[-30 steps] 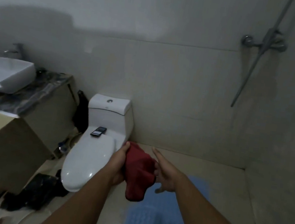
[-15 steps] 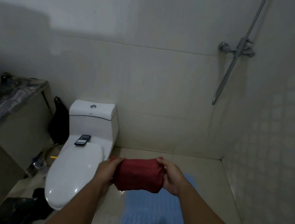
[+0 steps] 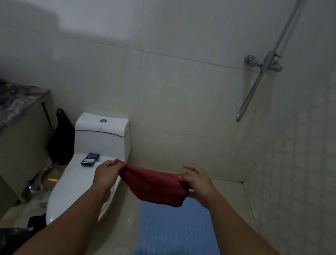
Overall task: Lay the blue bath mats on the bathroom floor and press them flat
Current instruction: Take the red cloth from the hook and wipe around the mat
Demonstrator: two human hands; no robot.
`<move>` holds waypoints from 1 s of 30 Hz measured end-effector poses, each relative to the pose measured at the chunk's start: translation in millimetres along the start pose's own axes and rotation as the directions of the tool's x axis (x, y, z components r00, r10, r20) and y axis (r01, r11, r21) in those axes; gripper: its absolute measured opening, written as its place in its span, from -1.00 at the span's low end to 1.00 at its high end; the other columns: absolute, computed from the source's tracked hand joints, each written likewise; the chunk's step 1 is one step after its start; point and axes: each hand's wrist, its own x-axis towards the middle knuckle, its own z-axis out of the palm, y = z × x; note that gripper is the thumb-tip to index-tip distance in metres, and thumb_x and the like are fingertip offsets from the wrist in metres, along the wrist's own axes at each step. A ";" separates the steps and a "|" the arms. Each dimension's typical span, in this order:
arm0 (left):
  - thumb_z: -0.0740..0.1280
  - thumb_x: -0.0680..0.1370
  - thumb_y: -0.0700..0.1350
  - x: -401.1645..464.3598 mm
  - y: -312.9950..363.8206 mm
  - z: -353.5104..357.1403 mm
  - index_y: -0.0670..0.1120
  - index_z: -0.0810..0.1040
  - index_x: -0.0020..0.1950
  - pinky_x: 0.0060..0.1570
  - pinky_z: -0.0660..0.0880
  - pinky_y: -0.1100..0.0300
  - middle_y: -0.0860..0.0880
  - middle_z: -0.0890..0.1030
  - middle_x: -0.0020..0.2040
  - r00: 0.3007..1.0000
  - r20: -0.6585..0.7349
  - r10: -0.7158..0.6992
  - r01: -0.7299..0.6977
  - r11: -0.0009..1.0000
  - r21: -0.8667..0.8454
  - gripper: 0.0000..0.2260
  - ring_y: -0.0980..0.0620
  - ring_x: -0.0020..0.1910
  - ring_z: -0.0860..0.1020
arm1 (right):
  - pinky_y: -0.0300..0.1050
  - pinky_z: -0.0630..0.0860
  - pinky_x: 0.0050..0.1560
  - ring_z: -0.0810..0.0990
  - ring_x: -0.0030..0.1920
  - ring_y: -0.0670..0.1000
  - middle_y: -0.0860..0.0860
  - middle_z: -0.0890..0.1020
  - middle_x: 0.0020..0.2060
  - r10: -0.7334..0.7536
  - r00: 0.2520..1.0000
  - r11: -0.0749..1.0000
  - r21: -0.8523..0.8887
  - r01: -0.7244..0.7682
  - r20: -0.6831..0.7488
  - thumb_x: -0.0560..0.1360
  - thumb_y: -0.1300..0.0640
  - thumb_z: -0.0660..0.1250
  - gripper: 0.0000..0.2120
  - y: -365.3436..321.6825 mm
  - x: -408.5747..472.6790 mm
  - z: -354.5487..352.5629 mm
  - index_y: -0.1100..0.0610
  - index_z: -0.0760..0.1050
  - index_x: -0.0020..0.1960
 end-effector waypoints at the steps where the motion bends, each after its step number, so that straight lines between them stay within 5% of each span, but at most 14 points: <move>1: 0.47 0.56 -0.14 2.2 2.9 -3.0 -0.09 0.64 -0.01 0.21 0.49 0.00 -0.10 0.68 0.03 1.000 0.014 0.007 -0.007 1.000 0.005 -0.94 -0.07 0.14 0.62 | -0.04 0.61 -0.17 0.64 -0.05 0.06 0.12 0.68 0.08 -0.007 0.999 0.999 -0.031 0.008 0.031 0.46 0.34 0.44 -0.58 -4.3 -1.2 1.3 0.02 0.54 0.25; 6: 0.54 0.50 -0.17 13.1 16.5 -13.9 -0.15 0.62 0.08 0.28 0.48 -0.04 -0.14 0.69 0.10 0.999 0.031 0.038 -0.038 0.999 0.014 -0.80 -0.10 0.17 0.62 | -0.06 0.63 -0.11 0.63 0.03 0.07 0.10 0.64 0.13 -0.051 0.996 0.976 -0.209 0.066 0.075 0.43 0.39 0.44 -0.63 -19.1 1.0 3.8 0.10 0.61 0.17; 13: 0.44 0.52 -0.35 12.0 42.9 -24.6 -0.05 0.49 0.30 0.13 0.45 0.10 -0.11 0.66 0.06 0.982 0.106 0.155 -0.164 0.983 0.088 -0.59 -0.01 0.04 0.60 | -0.05 0.67 -0.09 0.65 -0.21 0.03 0.15 0.67 -0.18 -0.165 0.984 0.886 -0.427 0.180 0.073 0.46 0.45 0.41 -0.84 -40.5 3.2 3.5 0.31 0.66 0.01; 16: 0.45 0.49 -0.41 16.6 51.0 -31.4 -0.15 0.67 0.20 0.13 0.54 0.11 -0.12 0.70 0.01 0.959 0.136 0.248 -0.279 0.914 0.295 -0.68 -0.06 0.05 0.64 | -0.25 0.60 -0.29 0.64 -0.24 -0.02 0.12 0.67 -0.21 -0.212 0.974 0.822 -0.523 0.225 0.085 0.44 0.45 0.44 -0.79 -53.0 0.9 1.1 0.32 0.66 0.06; 21: 0.54 0.46 -0.29 22.4 60.9 -37.7 -0.02 0.70 -0.18 -0.21 0.51 0.14 0.00 0.70 -0.23 0.947 0.131 0.294 -0.314 0.754 0.577 -0.83 -0.01 -0.21 0.63 | -0.05 0.60 -0.28 0.60 -0.34 0.03 0.08 0.63 -0.37 -0.324 0.945 0.678 -0.688 0.260 0.037 0.40 0.38 0.48 -0.84 -63.6 3.5 -0.7 0.16 0.63 -0.25; 25: 0.50 0.49 -0.20 20.5 70.0 -40.5 0.02 0.65 -0.20 -0.16 0.62 0.06 0.00 0.68 -0.26 0.946 0.050 0.319 -0.262 0.665 0.700 -0.86 -0.03 -0.22 0.65 | -0.11 0.58 -0.34 0.63 -0.29 0.04 0.07 0.65 -0.32 -0.388 0.922 0.637 -0.723 0.269 0.001 0.36 0.33 0.55 -0.75 -73.0 -3.1 4.4 0.08 0.53 -0.32; 30: 0.29 0.57 -0.19 12.6 76.0 -38.0 -0.03 0.47 -0.03 -0.23 0.47 0.06 -0.09 0.62 -0.17 0.909 -0.095 0.406 -0.246 0.708 0.662 -0.94 -0.10 -0.24 0.60 | 0.02 0.62 0.04 0.68 -0.05 0.02 0.07 0.69 -0.10 -0.426 0.901 0.712 -0.583 0.392 0.085 0.32 0.39 0.47 -0.73 -83.1 -10.7 21.7 0.09 0.47 -0.31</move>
